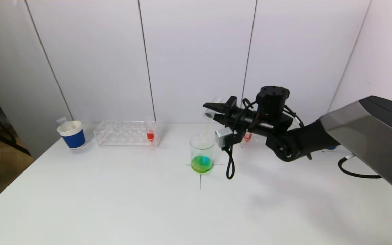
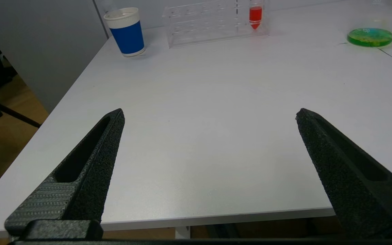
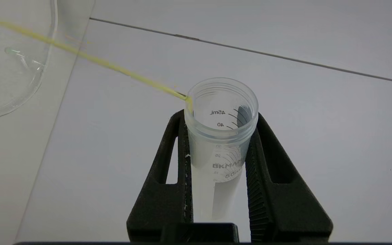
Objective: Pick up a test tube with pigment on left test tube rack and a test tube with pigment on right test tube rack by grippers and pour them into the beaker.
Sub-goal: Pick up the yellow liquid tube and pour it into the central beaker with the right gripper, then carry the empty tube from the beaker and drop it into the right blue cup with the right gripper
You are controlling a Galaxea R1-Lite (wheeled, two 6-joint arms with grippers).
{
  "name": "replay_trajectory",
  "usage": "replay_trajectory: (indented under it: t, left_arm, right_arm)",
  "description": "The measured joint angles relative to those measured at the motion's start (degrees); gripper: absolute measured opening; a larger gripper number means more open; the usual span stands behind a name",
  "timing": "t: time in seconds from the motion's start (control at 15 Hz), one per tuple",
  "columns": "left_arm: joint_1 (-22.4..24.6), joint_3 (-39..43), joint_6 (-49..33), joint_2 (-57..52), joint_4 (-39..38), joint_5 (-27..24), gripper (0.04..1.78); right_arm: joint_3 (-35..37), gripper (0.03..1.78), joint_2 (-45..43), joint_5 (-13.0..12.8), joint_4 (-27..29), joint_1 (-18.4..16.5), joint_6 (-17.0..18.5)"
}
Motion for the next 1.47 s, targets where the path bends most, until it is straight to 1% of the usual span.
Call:
replay_trajectory:
  t: [0.2, 0.33, 0.8, 1.0, 1.13, 1.2, 1.33, 1.47]
  left_arm:
    - [0.0, 0.0, 0.0, 0.0, 0.0, 0.0, 1.76]
    - [0.0, 0.0, 0.0, 0.0, 0.0, 0.0, 1.76]
    - [0.0, 0.0, 0.0, 0.0, 0.0, 0.0, 1.76]
    - [0.0, 0.0, 0.0, 0.0, 0.0, 0.0, 1.76]
    - [0.0, 0.0, 0.0, 0.0, 0.0, 0.0, 1.76]
    - [0.0, 0.0, 0.0, 0.0, 0.0, 0.0, 1.76]
    - [0.0, 0.0, 0.0, 0.0, 0.0, 0.0, 1.76]
    - [0.0, 0.0, 0.0, 0.0, 0.0, 0.0, 1.76]
  right_arm:
    - [0.0, 0.50, -0.3, 0.0, 0.0, 0.2, -0.3]
    - [0.0, 0.50, -0.3, -0.7, 0.0, 0.3, -0.3]
    - [0.1, 0.50, -0.4, -0.8, -0.4, 0.4, -0.3]
    - [0.2, 0.50, -0.4, -0.7, -0.6, 0.4, 0.5]
    - [0.2, 0.50, -0.3, -1.1, -1.0, 0.5, 3.3]
    - [0.3, 0.50, -0.3, -1.6, -1.7, 0.5, 5.8]
    - [0.4, 0.50, -0.4, -3.3, -3.6, 0.5, 12.0]
    - [0.6, 0.50, -0.7, -5.8, -5.6, 0.5, 19.2]
